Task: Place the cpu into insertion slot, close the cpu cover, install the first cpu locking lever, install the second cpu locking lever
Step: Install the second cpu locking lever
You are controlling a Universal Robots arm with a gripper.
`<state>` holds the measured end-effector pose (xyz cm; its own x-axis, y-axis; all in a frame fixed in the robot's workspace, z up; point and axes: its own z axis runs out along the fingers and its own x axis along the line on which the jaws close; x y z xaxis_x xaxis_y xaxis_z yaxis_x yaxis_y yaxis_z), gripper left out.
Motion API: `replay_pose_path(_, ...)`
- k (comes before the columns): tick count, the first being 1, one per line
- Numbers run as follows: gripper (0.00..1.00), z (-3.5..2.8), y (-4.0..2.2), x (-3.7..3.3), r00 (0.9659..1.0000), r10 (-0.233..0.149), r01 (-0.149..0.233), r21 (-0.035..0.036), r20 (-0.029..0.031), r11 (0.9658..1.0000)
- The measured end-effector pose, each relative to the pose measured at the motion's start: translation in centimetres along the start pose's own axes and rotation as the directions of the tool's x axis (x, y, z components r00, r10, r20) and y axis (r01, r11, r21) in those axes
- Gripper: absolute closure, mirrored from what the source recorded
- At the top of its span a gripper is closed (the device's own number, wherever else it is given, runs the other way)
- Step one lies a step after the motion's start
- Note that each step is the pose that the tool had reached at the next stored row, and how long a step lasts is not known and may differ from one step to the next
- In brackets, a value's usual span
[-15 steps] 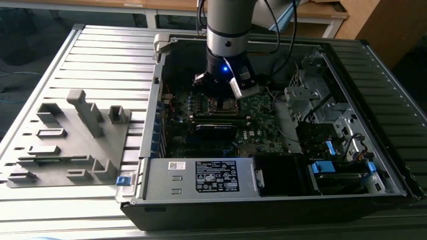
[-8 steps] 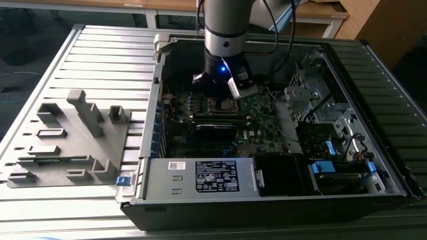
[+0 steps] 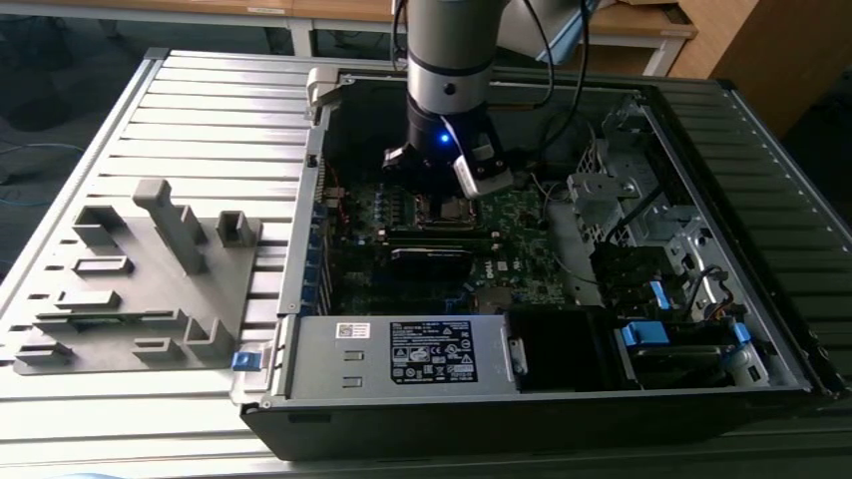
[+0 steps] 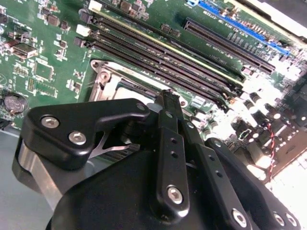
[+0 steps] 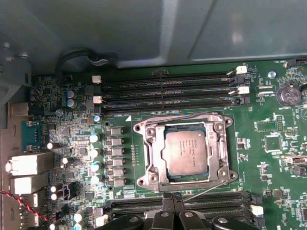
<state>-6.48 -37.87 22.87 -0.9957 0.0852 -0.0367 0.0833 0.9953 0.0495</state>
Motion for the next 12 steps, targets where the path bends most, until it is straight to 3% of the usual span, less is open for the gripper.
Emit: replay_pose_path(12,0.89,0.98,-0.10,0.61,1.0000,0.000,0.000,0.0004,-0.0002,1.0000)
